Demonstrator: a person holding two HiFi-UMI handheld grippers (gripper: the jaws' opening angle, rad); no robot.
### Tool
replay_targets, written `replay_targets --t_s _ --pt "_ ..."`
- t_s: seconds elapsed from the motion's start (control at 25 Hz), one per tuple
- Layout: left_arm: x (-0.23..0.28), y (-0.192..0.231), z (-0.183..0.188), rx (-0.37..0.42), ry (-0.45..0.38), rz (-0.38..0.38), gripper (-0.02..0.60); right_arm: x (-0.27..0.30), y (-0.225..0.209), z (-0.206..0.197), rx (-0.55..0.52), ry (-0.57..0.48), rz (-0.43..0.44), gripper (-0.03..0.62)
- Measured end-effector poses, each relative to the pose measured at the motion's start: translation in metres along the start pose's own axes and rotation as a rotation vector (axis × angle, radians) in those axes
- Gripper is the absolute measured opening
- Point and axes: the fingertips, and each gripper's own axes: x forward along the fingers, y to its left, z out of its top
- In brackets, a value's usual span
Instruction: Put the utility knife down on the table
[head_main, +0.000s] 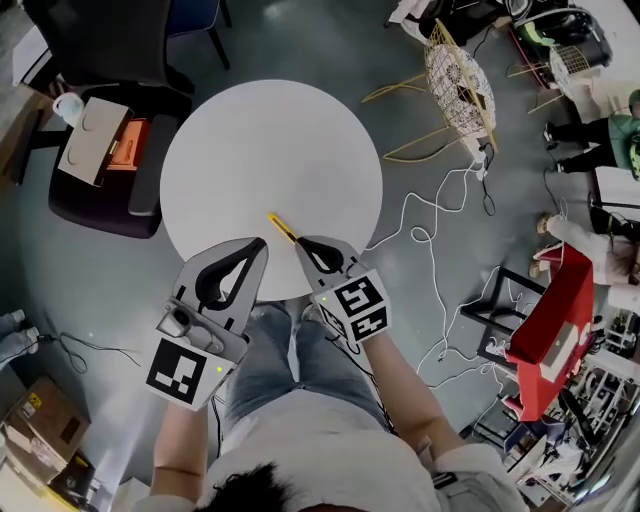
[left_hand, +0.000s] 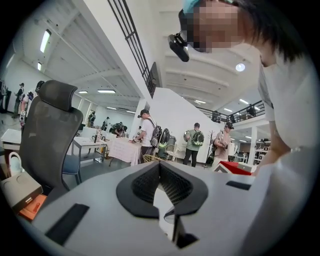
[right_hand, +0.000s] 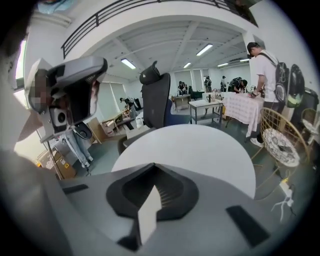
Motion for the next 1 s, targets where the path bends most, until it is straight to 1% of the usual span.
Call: replay_targets --t_s 0.16,0.28,0.4,0.52,0.68,0.8,1.0 --pt "-0.001 -0.025 0.014 0.022 -0.024 -0.009 0.009 -0.045 0.009 0.042 0.012 -0.16 0.014 0.008" --pt "-0.003 -0.047 0.023 0.037 -0.041 -0.015 0.009 -0.084 0.018 0.071 -0.005 -0.275 0.032 0.007" --pt "-0.003 -0.072 0.032 0.065 -0.064 -0.018 0.009 -0.125 0.03 0.094 -0.033 -0.376 0.066 0.007" --pt "-0.004 -0.098 0.042 0.099 -0.093 -0.014 0.009 -0.167 0.04 0.109 -0.053 -0.464 0.095 0.006" --pt "-0.008 -0.133 0.047 0.121 -0.116 -0.008 0.009 -0.211 0.052 0.112 -0.093 -0.537 0.121 0.007" --pt "-0.017 -0.153 0.042 0.116 -0.096 0.001 0.009 -0.235 0.062 0.108 -0.122 -0.569 0.135 0.008" --pt "-0.029 -0.177 0.041 0.132 -0.115 0.024 0.009 -0.262 0.075 0.101 -0.159 -0.606 0.152 0.007"
